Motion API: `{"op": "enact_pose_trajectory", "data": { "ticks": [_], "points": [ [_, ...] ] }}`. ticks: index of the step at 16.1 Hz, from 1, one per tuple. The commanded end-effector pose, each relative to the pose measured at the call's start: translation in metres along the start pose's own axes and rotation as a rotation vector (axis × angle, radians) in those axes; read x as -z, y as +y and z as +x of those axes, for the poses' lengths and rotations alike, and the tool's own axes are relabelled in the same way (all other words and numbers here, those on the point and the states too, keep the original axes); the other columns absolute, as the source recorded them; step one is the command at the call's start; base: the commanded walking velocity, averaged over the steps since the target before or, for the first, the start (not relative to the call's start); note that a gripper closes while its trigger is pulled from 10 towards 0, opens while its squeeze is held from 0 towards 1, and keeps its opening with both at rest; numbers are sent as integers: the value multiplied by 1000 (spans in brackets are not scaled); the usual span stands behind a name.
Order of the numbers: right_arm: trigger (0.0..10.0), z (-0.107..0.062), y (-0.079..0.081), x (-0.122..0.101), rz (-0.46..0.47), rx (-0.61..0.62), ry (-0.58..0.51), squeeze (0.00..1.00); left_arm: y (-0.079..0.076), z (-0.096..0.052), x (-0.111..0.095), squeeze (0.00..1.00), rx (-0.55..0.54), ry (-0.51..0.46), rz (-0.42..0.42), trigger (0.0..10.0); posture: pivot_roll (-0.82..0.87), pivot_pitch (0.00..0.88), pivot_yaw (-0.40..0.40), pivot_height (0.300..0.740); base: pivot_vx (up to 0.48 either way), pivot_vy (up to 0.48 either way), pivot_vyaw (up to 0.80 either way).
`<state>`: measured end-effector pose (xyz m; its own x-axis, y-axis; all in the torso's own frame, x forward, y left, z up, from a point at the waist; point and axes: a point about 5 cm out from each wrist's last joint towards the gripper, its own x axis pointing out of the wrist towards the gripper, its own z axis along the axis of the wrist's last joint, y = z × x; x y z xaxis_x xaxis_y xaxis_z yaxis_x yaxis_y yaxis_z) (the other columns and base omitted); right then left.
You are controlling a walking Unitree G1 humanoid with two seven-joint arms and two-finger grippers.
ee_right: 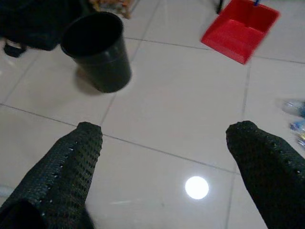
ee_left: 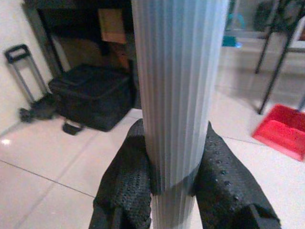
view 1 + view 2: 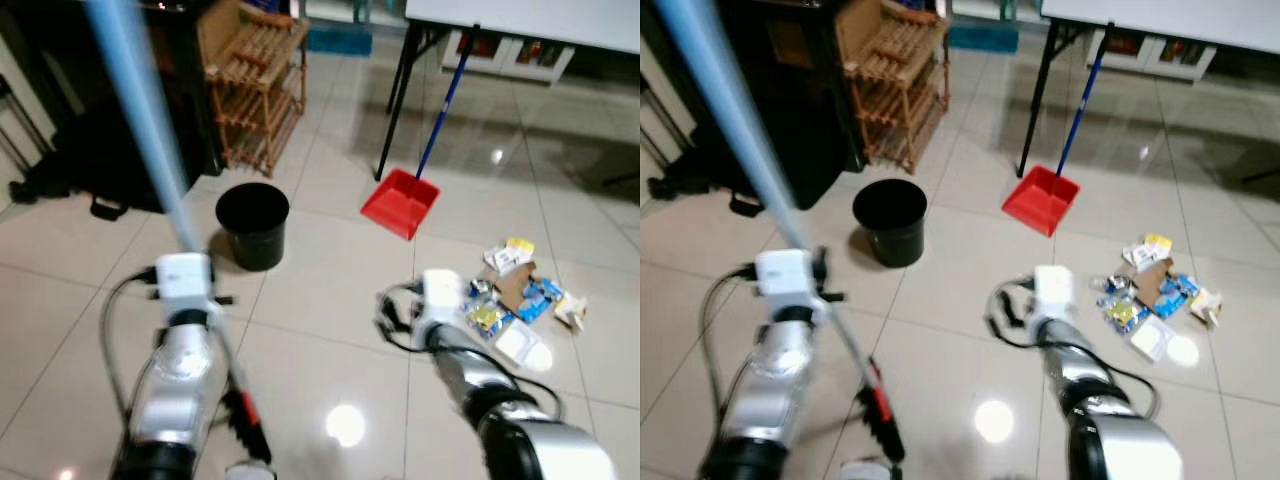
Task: Sweep floor
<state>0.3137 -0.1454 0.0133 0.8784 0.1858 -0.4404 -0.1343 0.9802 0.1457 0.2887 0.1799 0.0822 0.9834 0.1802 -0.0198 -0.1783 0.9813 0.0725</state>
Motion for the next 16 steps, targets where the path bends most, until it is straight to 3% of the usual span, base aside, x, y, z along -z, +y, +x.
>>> {"op": "enact_pose_trajectory", "data": {
  "ticks": [1,5,8,16],
  "points": [
    [10000,-5,-15,5,-4,42,20,0,-11,0,-6,0,30,-28,0,10000,101,124,-23,740,465,0,0],
    [10000,-5,-16,7,15,54,22,0,-11,-1,-6,0,35,-27,6,10000,103,127,-20,740,469,0,0],
    [10000,-5,-14,5,31,55,18,0,-10,0,-6,0,41,-27,9,10000,101,126,-16,740,469,0,-792],
    [10000,-4,-11,4,24,41,4,0,-6,3,-10,0,53,-40,39,10000,103,110,-9,740,469,0,0]
  ]
}}
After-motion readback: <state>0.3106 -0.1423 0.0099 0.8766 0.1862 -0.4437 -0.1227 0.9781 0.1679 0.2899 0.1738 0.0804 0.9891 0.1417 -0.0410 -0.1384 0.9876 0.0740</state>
